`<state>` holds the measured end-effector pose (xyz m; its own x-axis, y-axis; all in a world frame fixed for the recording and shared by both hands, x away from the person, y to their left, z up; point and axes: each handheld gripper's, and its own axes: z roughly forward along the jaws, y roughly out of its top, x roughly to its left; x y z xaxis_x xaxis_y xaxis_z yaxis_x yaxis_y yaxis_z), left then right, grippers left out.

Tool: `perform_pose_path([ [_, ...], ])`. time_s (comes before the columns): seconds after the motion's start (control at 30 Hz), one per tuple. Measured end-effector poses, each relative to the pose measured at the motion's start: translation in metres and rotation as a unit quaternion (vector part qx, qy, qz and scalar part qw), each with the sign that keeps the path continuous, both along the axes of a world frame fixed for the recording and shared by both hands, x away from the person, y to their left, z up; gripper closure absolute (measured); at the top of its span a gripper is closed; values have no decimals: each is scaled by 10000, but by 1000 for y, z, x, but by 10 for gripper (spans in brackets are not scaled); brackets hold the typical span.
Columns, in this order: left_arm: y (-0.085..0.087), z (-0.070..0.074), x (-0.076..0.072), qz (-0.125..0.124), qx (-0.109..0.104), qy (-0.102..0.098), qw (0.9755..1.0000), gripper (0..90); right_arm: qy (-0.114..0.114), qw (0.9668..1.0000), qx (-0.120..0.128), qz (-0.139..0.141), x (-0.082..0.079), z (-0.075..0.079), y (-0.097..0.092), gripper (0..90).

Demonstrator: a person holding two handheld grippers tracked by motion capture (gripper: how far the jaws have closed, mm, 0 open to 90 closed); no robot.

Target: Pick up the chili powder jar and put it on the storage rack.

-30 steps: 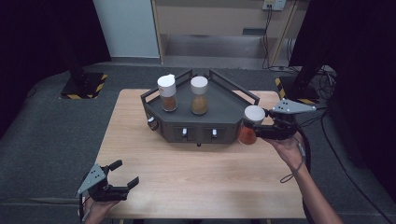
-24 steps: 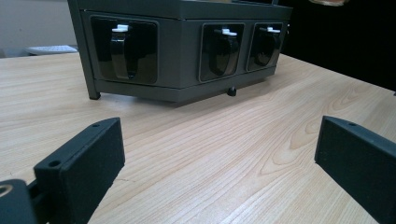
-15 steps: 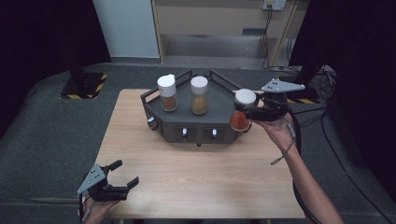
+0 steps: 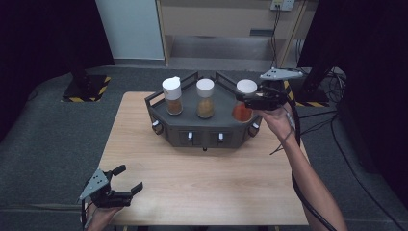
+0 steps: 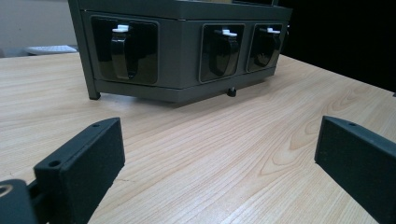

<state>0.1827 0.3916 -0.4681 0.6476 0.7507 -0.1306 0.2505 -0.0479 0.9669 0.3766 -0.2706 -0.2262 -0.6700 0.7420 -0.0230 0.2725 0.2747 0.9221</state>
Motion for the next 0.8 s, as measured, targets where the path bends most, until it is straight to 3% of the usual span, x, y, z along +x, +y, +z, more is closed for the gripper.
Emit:
perform_pose_path([
  [0.4, 0, 0, 0, -4, -8, -13, 10000, 4, 93, 9992, -21, -398, 23, -7, 14, 339],
  [0.6, 0, 0, 0, -1, -7, -7, 10000, 4, 101, 9979, 41, -645, 33, -20, 17, 339],
  [0.8, 0, -1, 0, -2, -18, -12, 10000, 4, 140, 9973, 64, -722, 39, -33, 18, 339],
])
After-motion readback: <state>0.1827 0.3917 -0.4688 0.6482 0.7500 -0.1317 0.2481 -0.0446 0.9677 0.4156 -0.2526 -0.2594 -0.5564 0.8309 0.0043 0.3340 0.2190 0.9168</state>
